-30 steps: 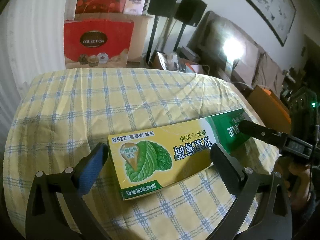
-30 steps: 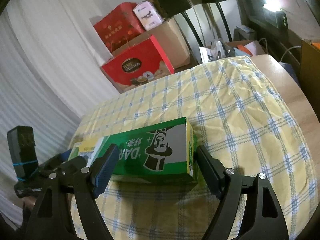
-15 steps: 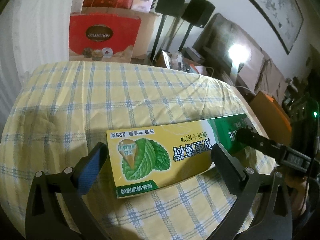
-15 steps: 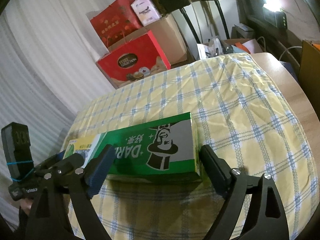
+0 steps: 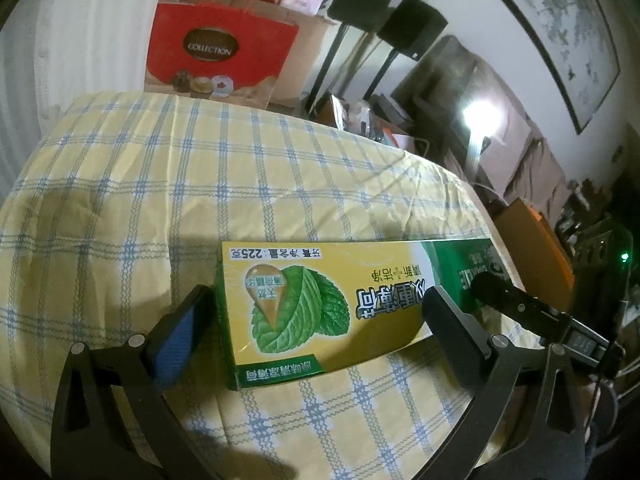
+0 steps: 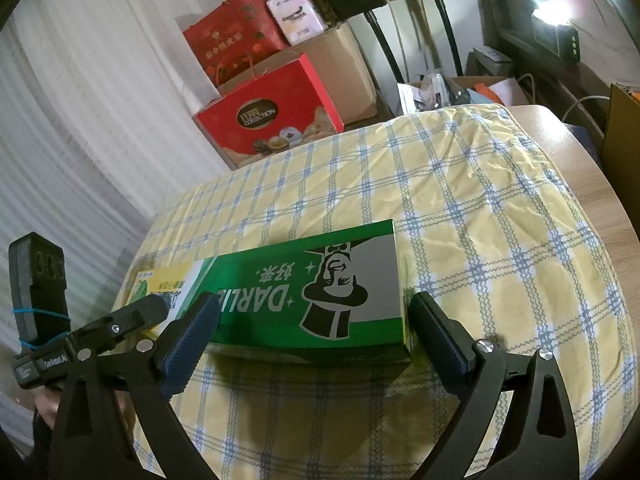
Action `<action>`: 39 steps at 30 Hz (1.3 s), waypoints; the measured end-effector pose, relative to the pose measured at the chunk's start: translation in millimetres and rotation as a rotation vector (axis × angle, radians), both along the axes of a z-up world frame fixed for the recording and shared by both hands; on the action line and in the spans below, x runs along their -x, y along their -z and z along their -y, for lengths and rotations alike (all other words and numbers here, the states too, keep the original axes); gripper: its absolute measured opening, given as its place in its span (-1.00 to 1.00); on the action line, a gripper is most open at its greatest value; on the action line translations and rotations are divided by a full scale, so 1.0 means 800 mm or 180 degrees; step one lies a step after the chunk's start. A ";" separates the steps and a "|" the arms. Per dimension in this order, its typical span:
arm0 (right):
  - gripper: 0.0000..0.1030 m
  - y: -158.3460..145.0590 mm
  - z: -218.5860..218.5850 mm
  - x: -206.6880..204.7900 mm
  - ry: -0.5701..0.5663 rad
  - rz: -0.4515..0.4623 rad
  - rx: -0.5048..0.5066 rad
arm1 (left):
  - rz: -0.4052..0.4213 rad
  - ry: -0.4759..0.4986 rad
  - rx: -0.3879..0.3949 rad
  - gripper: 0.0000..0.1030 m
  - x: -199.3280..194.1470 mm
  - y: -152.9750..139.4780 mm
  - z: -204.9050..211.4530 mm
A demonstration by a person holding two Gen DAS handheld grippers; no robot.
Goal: Organize objects
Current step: 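Lift the DARLIE box off the table with the right tool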
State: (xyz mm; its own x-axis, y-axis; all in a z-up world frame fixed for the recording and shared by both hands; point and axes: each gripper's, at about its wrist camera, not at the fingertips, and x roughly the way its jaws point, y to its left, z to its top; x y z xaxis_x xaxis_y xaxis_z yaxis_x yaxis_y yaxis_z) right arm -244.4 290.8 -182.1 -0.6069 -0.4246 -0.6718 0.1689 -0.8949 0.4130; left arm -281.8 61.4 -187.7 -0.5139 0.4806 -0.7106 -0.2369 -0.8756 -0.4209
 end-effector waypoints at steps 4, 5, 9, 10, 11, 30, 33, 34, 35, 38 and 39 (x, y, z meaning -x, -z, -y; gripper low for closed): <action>0.89 0.000 0.000 -0.001 -0.0003 -0.0001 -0.0009 | -0.0030 -0.0011 -0.0003 1.00 -0.001 0.000 -0.001; 0.89 0.000 0.000 -0.001 0.0000 0.0000 -0.0008 | -0.0032 -0.0010 -0.0003 1.00 -0.001 0.000 -0.001; 0.89 0.001 -0.002 -0.003 0.0023 -0.0009 -0.0031 | 0.0002 0.0046 0.0006 1.00 0.002 -0.001 -0.002; 0.89 0.001 -0.002 -0.004 0.0026 -0.0010 -0.0033 | 0.0011 0.0055 0.0005 1.00 0.002 -0.001 -0.001; 0.89 0.001 -0.003 -0.004 0.0029 -0.0009 -0.0034 | 0.0013 0.0063 0.0008 1.00 0.002 -0.001 -0.001; 0.82 -0.039 -0.023 -0.021 0.0241 -0.0199 0.0049 | -0.0371 0.0120 0.0182 1.00 -0.026 -0.046 -0.030; 0.82 -0.048 -0.025 -0.026 0.0256 -0.0248 0.0091 | -0.0456 0.0110 0.0200 1.00 -0.032 -0.057 -0.032; 0.82 -0.051 -0.026 -0.027 0.0259 -0.0269 0.0096 | -0.0475 0.0103 0.0199 1.00 -0.033 -0.060 -0.032; 0.82 -0.055 -0.025 -0.029 0.0261 -0.0293 0.0094 | -0.0497 0.0096 0.0193 1.00 -0.035 -0.065 -0.033; 0.82 -0.070 -0.022 -0.037 0.0258 -0.0409 0.0012 | -0.0552 0.0091 0.0143 1.00 -0.038 -0.074 -0.032; 0.82 -0.075 -0.021 -0.040 0.0261 -0.0455 -0.0012 | -0.0576 0.0097 0.0124 1.00 -0.039 -0.078 -0.032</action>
State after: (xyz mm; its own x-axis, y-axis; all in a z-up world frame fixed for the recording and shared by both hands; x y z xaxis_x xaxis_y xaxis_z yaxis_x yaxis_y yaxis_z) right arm -212.6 307.6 -121.7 -0.7289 -0.3674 -0.5777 0.1521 -0.9096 0.3866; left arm -250.5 86.9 -125.5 -0.6207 0.4717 -0.6263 -0.3323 -0.8818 -0.3348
